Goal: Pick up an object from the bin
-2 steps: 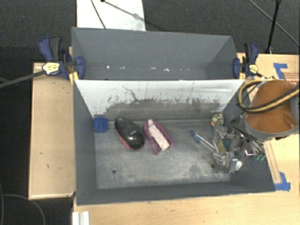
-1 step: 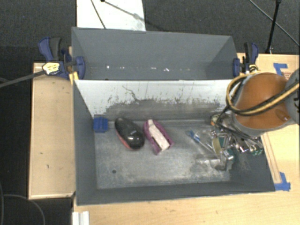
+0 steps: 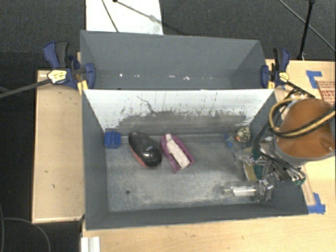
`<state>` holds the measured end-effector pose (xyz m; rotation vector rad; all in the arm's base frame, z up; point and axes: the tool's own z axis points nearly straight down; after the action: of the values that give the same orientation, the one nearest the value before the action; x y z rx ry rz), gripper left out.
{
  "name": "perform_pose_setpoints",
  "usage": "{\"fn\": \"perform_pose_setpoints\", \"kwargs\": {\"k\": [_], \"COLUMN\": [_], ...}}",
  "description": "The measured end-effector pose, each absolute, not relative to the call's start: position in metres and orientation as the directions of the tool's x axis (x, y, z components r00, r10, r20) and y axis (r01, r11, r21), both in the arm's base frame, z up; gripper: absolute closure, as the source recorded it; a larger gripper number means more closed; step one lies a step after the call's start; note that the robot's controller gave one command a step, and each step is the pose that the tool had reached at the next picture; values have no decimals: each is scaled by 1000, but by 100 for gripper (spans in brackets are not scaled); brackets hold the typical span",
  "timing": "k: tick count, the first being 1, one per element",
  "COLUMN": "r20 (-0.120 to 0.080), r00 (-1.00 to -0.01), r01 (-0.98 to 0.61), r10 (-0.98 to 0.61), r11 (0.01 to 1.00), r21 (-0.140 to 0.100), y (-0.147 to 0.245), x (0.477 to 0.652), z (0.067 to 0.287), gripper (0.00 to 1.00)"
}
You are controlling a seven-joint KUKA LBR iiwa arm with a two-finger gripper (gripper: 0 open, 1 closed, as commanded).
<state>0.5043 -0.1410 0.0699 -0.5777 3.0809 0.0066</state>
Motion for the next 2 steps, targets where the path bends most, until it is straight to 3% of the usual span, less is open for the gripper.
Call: {"fn": "perform_pose_setpoints", "kwargs": {"k": [1, 2], "r20": [-10, -13], "r00": [-691, -695], "r01": [-723, -719], "r10": [-723, -719], "r11": [691, 695], "r21": [-4, 4], "y": [-133, -141], "x": [482, 481], "z": [72, 71], "gripper": [0, 0]}}
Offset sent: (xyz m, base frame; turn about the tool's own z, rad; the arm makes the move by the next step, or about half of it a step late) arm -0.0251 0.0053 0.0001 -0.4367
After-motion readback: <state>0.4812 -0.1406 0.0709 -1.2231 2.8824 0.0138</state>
